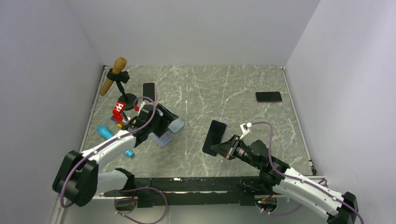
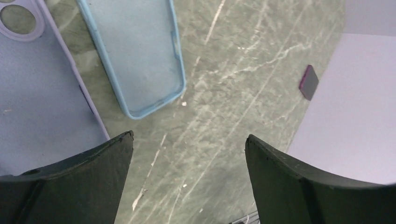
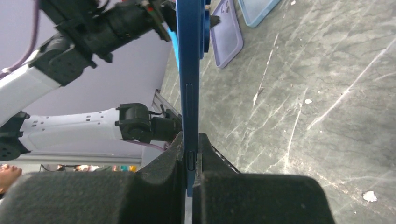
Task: Take the phone out of the phone case
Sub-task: Place the phone case at the center of the board, then place the phone at the center of the board.
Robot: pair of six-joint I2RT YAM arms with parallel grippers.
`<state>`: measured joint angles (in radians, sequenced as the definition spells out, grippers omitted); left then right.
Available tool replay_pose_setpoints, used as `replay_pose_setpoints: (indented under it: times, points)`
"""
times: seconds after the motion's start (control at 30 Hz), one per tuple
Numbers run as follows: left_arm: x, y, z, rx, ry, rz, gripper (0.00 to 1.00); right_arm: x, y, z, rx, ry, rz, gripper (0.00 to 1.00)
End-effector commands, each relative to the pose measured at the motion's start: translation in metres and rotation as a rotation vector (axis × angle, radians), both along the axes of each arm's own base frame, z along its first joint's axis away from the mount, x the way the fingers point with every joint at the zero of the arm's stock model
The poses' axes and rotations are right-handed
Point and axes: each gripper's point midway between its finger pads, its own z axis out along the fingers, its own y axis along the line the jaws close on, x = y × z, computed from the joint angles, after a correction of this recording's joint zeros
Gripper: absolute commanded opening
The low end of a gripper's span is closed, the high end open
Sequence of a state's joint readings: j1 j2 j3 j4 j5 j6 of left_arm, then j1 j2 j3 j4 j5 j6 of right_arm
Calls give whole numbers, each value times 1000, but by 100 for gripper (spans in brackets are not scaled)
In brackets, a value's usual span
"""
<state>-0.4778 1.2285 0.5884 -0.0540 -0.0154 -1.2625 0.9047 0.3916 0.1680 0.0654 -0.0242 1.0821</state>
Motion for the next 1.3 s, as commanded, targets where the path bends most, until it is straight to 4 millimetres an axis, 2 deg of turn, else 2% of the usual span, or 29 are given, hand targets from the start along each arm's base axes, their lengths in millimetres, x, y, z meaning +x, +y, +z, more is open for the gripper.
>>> replay_pose_setpoints:
  times: [0.0,0.07,0.2,0.37,0.4,0.47,0.53,0.63,0.7,0.8,0.9,0.97,1.1,1.27]
  points:
    - [-11,-4,43,-34,-65,-57,92,7,-4,37,46,-75,-39,0]
    - [-15,-6,63,-59,-126,-93,92,10,-9,36,29,-74,-66,0]
    - [-18,-21,120,-51,-336,-274,91,14,-14,24,-17,-51,-101,0]
    - [-9,-39,192,56,-542,-466,98,26,-14,5,-96,-15,-147,0]
    - [-5,-40,212,96,-590,-488,99,30,-14,3,-120,-11,-162,0]
    - [1,-39,233,186,-659,-517,99,39,-15,-3,-171,7,-189,0]
    - [7,-35,246,270,-714,-534,99,50,-18,-10,-225,39,-214,0]
    - [13,-27,244,374,-765,-550,98,78,-39,-14,-260,95,-307,0]
    - [13,-23,235,412,-775,-554,97,96,-63,-14,-274,136,-408,0]
    - [9,-19,223,422,-780,-560,96,118,-115,-11,-302,207,-652,0]
    - [3,-18,227,424,-795,-570,96,135,-170,2,-258,228,-901,0]
    - [1,-18,230,420,-806,-568,96,145,-197,8,-195,229,-1012,0]
    - [-2,-13,236,425,-820,-555,95,172,-239,10,-98,252,-1112,0]
    - [-6,-14,240,412,-835,-555,94,210,-281,-9,-113,283,-1186,0]
